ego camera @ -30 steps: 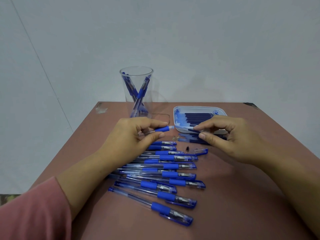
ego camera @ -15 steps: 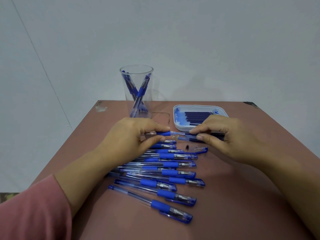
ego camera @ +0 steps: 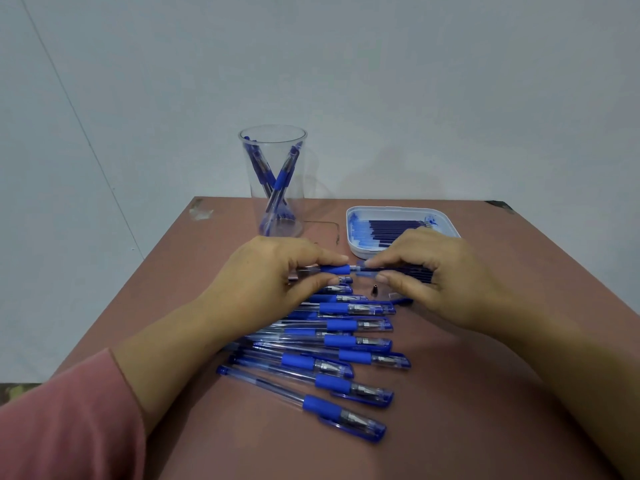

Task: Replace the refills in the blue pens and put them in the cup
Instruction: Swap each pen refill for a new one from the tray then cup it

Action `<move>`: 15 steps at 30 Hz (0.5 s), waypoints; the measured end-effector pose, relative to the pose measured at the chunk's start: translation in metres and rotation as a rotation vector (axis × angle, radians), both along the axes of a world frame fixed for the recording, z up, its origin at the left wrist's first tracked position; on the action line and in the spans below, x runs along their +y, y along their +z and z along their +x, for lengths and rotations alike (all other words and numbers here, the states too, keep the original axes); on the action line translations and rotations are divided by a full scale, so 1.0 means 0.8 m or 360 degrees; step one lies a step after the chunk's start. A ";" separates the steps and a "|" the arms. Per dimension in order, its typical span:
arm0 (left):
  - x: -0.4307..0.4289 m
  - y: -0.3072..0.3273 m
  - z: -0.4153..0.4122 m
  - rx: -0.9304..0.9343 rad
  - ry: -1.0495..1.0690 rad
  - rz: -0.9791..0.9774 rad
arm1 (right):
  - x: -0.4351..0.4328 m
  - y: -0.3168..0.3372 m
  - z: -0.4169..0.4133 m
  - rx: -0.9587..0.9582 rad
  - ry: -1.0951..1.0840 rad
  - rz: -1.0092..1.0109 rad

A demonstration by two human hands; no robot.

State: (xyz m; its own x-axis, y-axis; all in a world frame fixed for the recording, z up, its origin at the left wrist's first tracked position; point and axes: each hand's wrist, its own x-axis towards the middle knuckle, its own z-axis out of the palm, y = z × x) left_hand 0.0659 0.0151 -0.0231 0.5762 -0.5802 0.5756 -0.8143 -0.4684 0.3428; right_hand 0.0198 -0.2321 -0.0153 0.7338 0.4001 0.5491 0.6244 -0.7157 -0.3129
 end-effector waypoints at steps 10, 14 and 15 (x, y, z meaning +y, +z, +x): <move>0.000 0.001 -0.002 0.0031 0.0001 -0.0021 | -0.001 0.004 -0.008 0.0153 -0.0037 0.0180; -0.001 0.001 -0.003 0.0065 -0.0006 -0.0048 | 0.004 0.002 -0.008 0.0197 0.0018 0.0174; -0.001 0.001 -0.003 0.0057 -0.0002 -0.0044 | 0.004 0.003 -0.009 0.0196 0.0000 0.0228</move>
